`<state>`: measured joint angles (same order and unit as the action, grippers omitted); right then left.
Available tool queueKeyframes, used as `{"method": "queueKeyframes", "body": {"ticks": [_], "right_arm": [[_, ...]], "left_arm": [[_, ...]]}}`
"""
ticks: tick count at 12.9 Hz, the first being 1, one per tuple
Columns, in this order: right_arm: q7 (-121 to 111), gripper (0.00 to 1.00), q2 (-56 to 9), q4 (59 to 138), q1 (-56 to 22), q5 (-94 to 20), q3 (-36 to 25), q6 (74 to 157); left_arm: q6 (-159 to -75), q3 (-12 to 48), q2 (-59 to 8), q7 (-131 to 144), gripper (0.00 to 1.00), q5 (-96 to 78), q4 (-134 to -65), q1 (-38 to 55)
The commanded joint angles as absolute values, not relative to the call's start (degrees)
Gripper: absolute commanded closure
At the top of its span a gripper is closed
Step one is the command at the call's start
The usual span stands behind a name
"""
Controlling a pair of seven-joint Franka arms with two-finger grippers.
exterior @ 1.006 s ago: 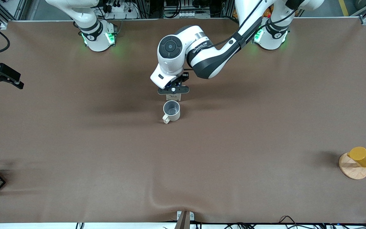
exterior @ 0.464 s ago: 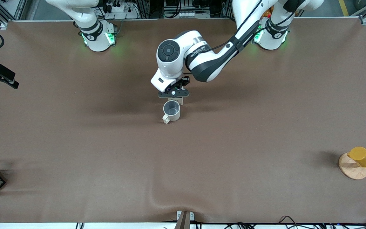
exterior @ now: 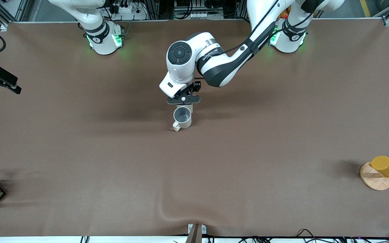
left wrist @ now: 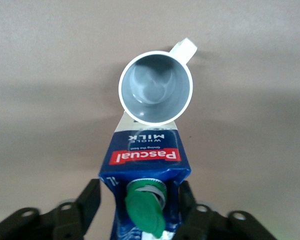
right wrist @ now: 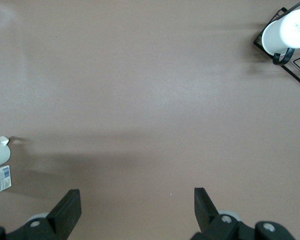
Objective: Place milk next to cup
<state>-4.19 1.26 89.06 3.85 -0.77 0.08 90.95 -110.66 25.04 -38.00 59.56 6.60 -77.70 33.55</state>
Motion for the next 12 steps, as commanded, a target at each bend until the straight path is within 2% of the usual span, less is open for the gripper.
{"method": "queueKeyframes", "body": {"ticks": [1, 5, 9, 12], "right_arm": [[-4.7, 0.00, 1.1, 88.4, 4.6, -1.1, 0.6, 90.4], [-4.7, 0.00, 1.1, 88.4, 4.5, -1.1, 0.6, 90.4], [-4.7, 0.00, 1.1, 88.4, 4.6, -1.1, 0.6, 90.4], [-4.7, 0.00, 1.1, 88.4, 4.4, -1.1, 0.6, 90.4]], "left_arm": [[-110.0, 24.5, -34.6, 60.2, 0.00, 7.6, -77.1, 33.6], [-105.8, 24.5, -26.4, 59.9, 0.00, 7.3, -77.2, 28.1], [-99.5, 25.1, -17.7, 52.9, 0.00, 4.6, -77.3, 12.0], [-96.0, 25.0, -15.3, 42.7, 0.00, 4.7, -77.6, 2.8]]}}
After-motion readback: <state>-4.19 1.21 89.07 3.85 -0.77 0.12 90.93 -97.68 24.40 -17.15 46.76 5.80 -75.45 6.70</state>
